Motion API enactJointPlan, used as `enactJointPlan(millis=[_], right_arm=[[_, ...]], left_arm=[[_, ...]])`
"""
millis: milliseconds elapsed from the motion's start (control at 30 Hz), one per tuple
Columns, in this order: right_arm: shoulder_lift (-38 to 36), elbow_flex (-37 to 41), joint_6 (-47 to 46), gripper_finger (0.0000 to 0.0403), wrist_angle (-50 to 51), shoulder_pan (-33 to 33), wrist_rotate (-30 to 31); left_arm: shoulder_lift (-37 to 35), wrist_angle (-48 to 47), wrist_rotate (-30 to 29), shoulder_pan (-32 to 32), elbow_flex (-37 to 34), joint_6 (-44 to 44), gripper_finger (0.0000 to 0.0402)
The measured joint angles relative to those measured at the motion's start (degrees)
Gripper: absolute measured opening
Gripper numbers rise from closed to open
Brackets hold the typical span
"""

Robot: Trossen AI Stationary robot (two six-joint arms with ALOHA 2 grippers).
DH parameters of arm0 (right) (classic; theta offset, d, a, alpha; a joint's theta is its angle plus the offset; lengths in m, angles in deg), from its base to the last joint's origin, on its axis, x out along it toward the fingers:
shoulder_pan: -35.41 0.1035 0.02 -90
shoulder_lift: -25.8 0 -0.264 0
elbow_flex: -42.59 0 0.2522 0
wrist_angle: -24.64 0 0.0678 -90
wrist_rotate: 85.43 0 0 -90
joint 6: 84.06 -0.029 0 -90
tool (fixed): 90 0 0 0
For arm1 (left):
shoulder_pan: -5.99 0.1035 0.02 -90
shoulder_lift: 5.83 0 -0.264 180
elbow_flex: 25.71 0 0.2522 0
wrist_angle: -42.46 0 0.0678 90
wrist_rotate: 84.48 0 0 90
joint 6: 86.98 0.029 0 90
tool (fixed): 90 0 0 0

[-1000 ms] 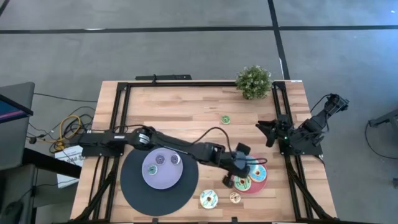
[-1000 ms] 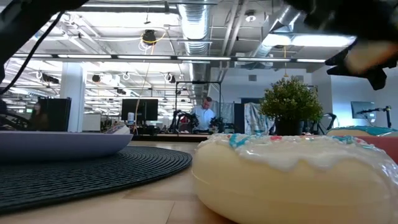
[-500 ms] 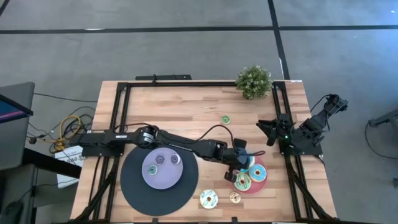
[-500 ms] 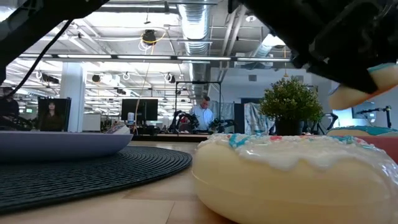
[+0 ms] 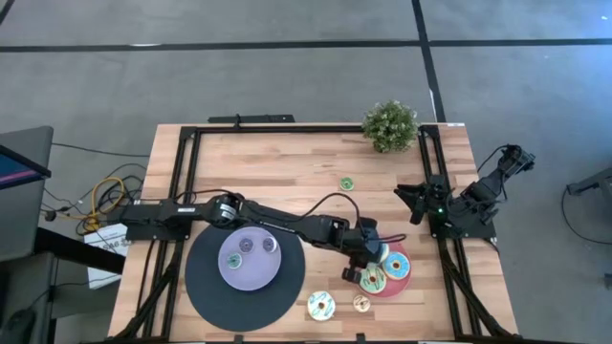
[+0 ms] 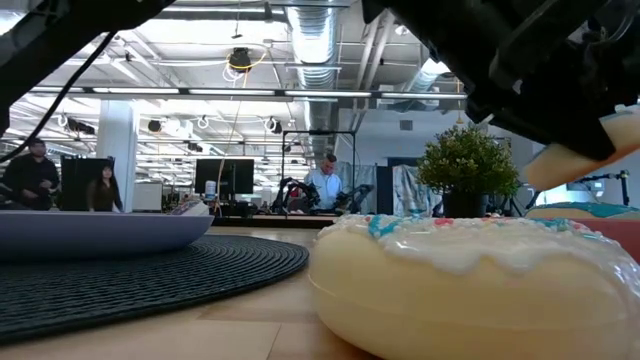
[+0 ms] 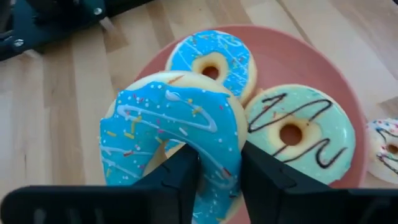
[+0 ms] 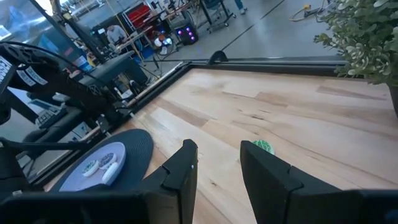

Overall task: Pick & Place donuts
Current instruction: Put the large blue donut on the pink plate, then put the small green donut on the purple plate

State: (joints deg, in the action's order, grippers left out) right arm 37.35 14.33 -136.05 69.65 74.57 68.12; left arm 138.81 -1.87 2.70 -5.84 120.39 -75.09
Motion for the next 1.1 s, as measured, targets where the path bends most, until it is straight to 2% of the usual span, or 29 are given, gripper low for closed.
enactJointPlan(millis=[333, 767, 1000, 1100], right_arm=[[0.0, 0.0, 0.01, 0.0113, 0.0, 0.0, -0.11], [0.0, 0.0, 0.0, 0.0113, 0.0, 0.0, -0.29], [0.0, 0.0, 0.0, 0.0113, 0.0, 0.0, -0.47], [0.0, 0.0, -0.02, 0.0113, 0.0, 0.0, -0.57]], left_arm=[[-0.02, -0.59, 0.03, 0.0, 0.0, -1.18, 0.015], [-0.02, -1.02, 0.39, 0.03, 0.0, -2.31, 0.0196], [-0.31, -1.58, 0.71, 0.03, 0.0, -1.01, 0.0206], [-1.7, -2.94, -1.92, 0.03, 0.0, -0.86, 0.0206]])
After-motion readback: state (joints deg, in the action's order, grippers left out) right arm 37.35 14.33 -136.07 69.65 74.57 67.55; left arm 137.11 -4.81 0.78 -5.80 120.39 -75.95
